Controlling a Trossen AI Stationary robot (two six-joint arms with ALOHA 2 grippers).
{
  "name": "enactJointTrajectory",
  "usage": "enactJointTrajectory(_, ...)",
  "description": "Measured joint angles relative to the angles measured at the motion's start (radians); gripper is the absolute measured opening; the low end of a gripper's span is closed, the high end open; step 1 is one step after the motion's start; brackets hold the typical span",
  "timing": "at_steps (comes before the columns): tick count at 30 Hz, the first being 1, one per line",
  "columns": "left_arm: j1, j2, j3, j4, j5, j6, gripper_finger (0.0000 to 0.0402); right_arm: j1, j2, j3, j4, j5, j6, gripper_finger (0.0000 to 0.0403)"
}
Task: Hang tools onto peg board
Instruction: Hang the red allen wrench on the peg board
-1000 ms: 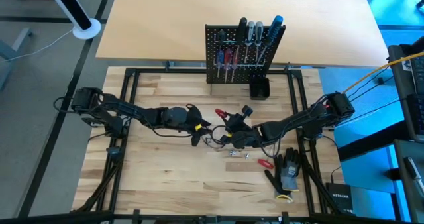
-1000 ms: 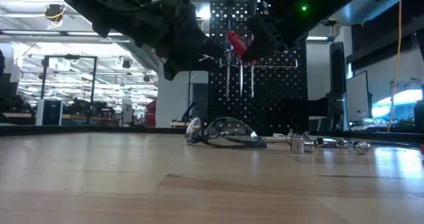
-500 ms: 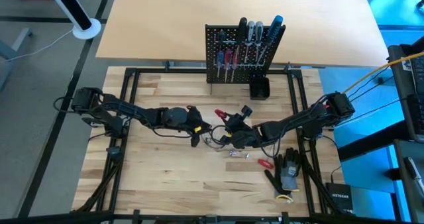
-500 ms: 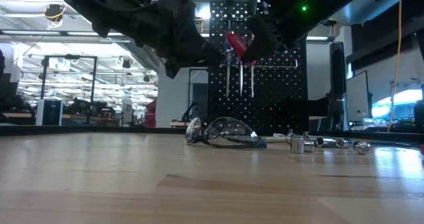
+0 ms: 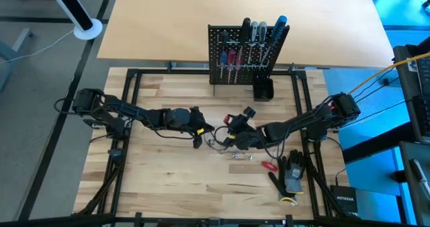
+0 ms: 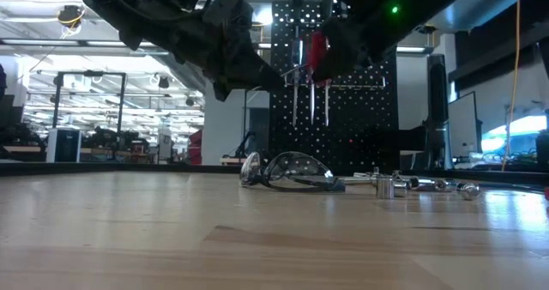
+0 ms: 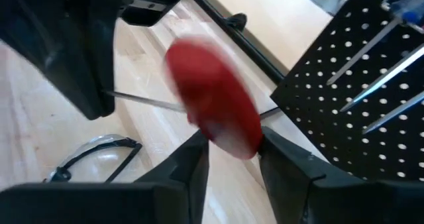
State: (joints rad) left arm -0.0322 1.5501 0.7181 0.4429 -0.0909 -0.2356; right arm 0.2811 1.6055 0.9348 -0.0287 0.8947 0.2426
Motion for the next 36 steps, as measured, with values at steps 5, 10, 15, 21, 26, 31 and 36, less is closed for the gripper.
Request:
enactJointTrajectory(5,-0.009,-0.033,0.001,0.011,0.006,0.041,0.0002,0.037,-0.077,0.001,-0.082,-0.007,0.021,0.0178)
enactJointTrajectory(10,-0.021,-0.096,-0.023,0.016,-0.03,0.092,0.0001,0.082,-0.2,0.002,-0.245,-0.006,0.09,0.0204)
enactJointTrajectory(15,-0.023,-0.147,-0.107,0.179,-0.024,0.124,0.0001,0.137,-0.271,-0.036,-0.308,0.011,0.133,0.0205)
enactJointTrajectory(21,-0.004,-0.152,-0.208,0.452,0.18,0.1,0.0,0.158,-0.278,-0.174,-0.078,0.051,0.071,0.02)
enactJointTrajectory(26,0.014,-0.151,-0.216,0.487,0.342,0.087,0.0,0.103,-0.278,-0.312,0.412,-0.154,-0.11,0.0199)
enactJointTrajectory(31,0.013,-0.143,-0.215,0.493,0.358,0.09,0.0,0.037,-0.244,-0.389,0.86,-0.404,-0.218,0.0199)
enactJointTrajectory(36,0.012,-0.143,-0.215,0.521,0.392,0.087,0.0,0.011,-0.166,-0.364,0.995,-0.495,-0.237,0.0199)
